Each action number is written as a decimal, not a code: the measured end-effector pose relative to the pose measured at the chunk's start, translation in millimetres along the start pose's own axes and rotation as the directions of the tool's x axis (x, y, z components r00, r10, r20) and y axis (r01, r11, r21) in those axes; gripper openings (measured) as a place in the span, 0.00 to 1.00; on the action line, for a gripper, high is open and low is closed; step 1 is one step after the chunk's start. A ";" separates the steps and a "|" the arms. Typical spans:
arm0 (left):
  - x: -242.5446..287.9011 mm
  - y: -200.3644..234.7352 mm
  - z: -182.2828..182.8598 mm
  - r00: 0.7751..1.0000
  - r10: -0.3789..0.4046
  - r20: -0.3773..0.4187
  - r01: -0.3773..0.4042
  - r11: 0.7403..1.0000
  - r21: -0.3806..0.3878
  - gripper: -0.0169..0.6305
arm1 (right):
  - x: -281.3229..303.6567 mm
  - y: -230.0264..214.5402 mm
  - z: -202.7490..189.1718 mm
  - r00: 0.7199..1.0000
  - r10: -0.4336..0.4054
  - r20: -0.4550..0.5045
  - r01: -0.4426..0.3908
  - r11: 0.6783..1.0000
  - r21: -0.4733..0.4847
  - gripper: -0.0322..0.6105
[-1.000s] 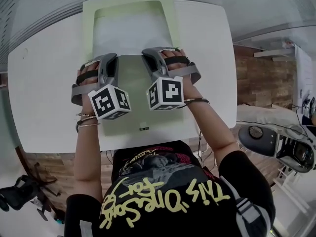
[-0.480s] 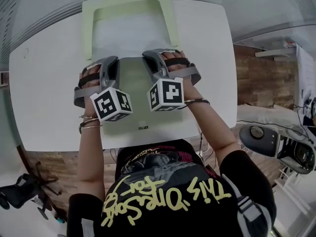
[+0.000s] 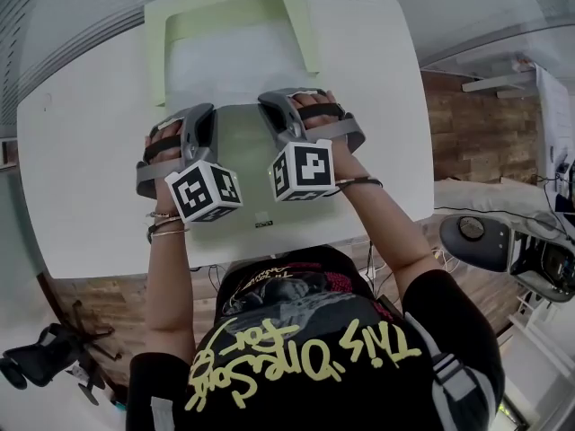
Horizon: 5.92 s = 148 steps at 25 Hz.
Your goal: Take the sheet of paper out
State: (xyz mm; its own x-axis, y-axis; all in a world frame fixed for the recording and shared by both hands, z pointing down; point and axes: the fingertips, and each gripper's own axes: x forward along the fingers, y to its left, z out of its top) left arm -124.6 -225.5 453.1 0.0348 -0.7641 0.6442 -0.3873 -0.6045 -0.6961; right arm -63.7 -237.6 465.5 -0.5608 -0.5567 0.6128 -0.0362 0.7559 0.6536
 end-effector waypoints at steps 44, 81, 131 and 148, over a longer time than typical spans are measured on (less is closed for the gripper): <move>-45.8 -39.3 19.0 0.998 0.004 0.058 -0.003 1.000 -0.008 0.04 | -53.7 36.1 -4.4 0.998 -0.044 -0.041 0.046 0.998 0.045 0.06; -108.3 -80.0 6.2 0.993 0.029 0.111 -0.032 0.999 0.025 0.04 | -102.9 89.8 23.1 0.992 -0.112 -0.063 0.116 0.992 0.057 0.06; -222.1 -26.9 23.5 0.942 0.278 0.186 -0.289 0.957 0.033 0.04 | -204.8 45.5 103.1 0.931 -0.363 0.039 0.365 0.926 -0.102 0.06; -244.6 -11.4 38.8 0.921 0.334 0.203 -0.342 0.940 0.005 0.04 | -231.6 26.5 113.7 0.900 -0.426 0.090 0.435 0.891 -0.129 0.06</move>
State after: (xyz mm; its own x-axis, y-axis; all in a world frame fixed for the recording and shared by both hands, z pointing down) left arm -92.9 -40.5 291.2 0.0897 -0.9508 0.2966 -0.3709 -0.3083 -0.8760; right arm -28.8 -49.5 290.4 -0.5637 -0.7925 0.2328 -0.1697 0.3870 0.9063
